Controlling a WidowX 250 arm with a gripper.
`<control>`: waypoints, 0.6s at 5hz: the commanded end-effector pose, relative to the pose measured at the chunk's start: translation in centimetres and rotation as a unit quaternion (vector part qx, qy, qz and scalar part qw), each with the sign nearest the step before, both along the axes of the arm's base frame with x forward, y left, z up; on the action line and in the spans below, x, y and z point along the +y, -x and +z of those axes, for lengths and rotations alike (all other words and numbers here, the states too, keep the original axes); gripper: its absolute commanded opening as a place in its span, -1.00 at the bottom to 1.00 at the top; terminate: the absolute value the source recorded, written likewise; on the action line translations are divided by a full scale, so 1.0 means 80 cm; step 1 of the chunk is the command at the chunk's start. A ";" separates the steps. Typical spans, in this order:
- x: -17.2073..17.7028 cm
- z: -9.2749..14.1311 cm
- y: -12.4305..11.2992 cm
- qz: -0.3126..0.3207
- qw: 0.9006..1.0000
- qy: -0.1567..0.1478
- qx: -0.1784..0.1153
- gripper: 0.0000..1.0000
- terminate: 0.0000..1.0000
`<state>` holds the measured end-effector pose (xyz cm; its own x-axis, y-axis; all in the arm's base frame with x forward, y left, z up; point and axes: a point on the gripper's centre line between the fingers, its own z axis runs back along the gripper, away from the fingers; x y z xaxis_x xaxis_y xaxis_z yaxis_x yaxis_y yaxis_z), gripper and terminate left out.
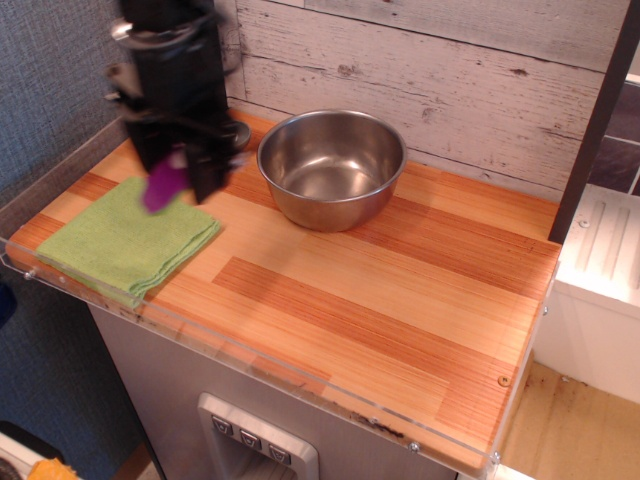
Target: Place the purple vegetable onto the green cloth.
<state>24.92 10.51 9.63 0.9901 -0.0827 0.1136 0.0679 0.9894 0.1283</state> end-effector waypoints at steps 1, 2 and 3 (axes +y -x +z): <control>0.110 -0.035 -0.015 -0.034 0.999 0.019 -0.011 -1.00 -1.00; 0.137 -0.048 -0.023 -0.061 0.997 0.038 -0.019 -1.00 -1.00; 0.129 -0.052 -0.019 -0.067 0.997 0.037 -0.015 -1.00 -1.00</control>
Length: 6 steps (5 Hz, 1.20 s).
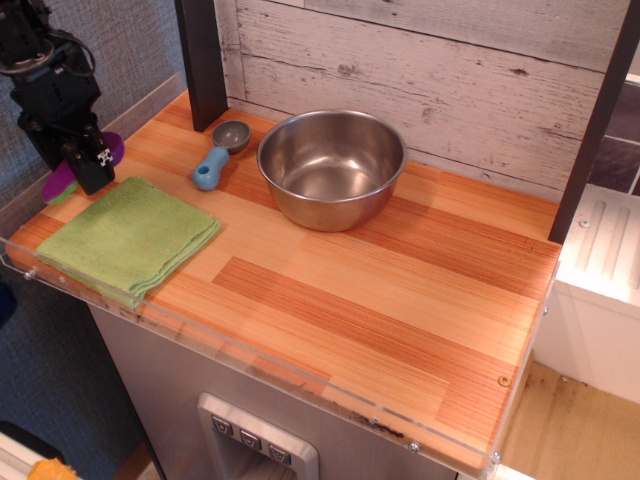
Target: Place the purple vegetable onto the green cloth.
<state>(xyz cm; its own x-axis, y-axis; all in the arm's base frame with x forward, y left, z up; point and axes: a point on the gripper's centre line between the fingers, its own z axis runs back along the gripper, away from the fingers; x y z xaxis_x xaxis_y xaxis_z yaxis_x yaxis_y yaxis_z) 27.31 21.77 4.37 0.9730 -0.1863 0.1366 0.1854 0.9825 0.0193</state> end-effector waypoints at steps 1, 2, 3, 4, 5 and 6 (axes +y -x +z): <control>-0.029 0.025 0.017 -0.013 0.999 -0.031 -0.022 -1.00 -1.00; -0.041 0.029 0.018 -0.009 0.999 -0.034 -0.021 -1.00 -1.00; -0.045 0.016 0.018 -0.001 0.999 -0.037 -0.005 -1.00 -1.00; -0.051 0.008 0.018 0.002 0.999 -0.036 0.006 -1.00 -1.00; -0.060 0.007 0.022 0.001 0.999 -0.034 0.011 -1.00 -1.00; -0.072 0.008 0.027 -0.001 0.999 -0.032 0.015 -1.00 -1.00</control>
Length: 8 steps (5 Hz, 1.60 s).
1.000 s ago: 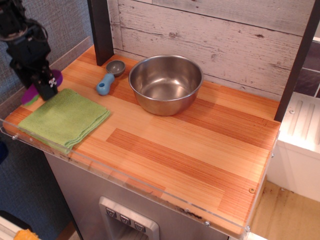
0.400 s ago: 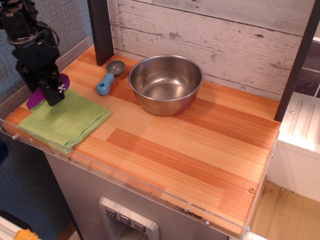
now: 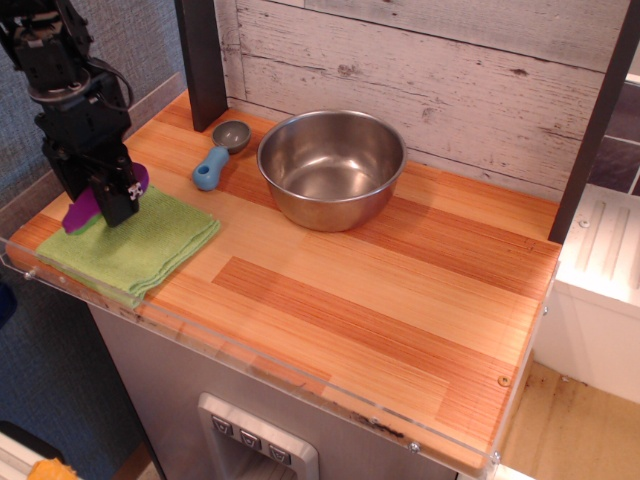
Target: Place the purple vegetable onto the green cloth.
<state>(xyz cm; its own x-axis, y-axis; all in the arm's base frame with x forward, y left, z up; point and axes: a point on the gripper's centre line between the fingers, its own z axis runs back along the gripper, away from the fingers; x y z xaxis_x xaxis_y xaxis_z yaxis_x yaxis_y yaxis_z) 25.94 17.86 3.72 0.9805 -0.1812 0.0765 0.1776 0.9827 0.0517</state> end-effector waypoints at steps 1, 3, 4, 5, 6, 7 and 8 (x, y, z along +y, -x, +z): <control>-0.027 0.020 0.011 0.000 1.000 -0.013 -0.009 1.00 -1.00; -0.032 0.040 0.013 -0.003 1.000 -0.021 -0.018 1.00 -1.00; -0.048 0.063 0.011 -0.004 0.999 -0.008 -0.032 1.00 -1.00; -0.063 0.077 0.010 -0.005 0.999 0.004 -0.042 1.00 -1.00; -0.066 0.080 0.009 0.004 0.999 0.008 -0.042 1.00 -1.00; -0.062 0.078 0.010 0.026 0.999 0.006 -0.033 1.00 -1.00; -0.062 0.078 0.010 0.026 0.999 0.006 -0.033 1.00 -1.00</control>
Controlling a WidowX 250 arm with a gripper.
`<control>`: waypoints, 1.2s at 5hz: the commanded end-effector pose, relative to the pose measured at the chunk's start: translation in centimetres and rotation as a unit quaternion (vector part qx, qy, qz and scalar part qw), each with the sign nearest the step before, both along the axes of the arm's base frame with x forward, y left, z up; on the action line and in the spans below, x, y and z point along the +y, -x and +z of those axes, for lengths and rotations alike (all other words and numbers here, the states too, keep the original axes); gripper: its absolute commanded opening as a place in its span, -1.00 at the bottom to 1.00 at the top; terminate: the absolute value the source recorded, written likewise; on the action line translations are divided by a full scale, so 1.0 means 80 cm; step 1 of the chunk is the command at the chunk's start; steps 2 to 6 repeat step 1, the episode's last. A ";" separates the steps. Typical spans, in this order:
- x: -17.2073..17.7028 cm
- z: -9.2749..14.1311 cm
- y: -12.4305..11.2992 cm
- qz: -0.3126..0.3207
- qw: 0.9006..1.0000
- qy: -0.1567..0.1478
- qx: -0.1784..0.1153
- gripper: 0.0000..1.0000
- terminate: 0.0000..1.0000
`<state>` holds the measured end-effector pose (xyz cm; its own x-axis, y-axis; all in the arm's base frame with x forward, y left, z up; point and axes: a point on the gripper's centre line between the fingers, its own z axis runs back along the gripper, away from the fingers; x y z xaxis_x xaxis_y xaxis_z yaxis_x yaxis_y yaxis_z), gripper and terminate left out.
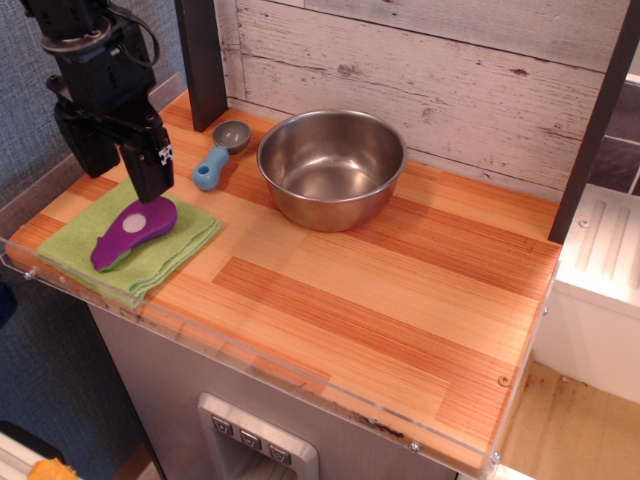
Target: Place the purple vegetable onto the green cloth.
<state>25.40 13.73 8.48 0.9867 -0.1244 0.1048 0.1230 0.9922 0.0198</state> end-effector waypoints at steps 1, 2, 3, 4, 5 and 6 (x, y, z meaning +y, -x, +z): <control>-0.010 0.018 0.003 -0.001 1.000 -0.013 -0.021 1.00 1.00; -0.010 0.018 0.003 -0.001 1.000 -0.013 -0.021 1.00 1.00; -0.010 0.018 0.003 -0.001 1.000 -0.013 -0.021 1.00 1.00; -0.010 0.018 0.003 -0.001 1.000 -0.013 -0.021 1.00 1.00; -0.010 0.018 0.003 -0.001 1.000 -0.013 -0.021 1.00 1.00; -0.010 0.018 0.003 -0.001 1.000 -0.013 -0.021 1.00 1.00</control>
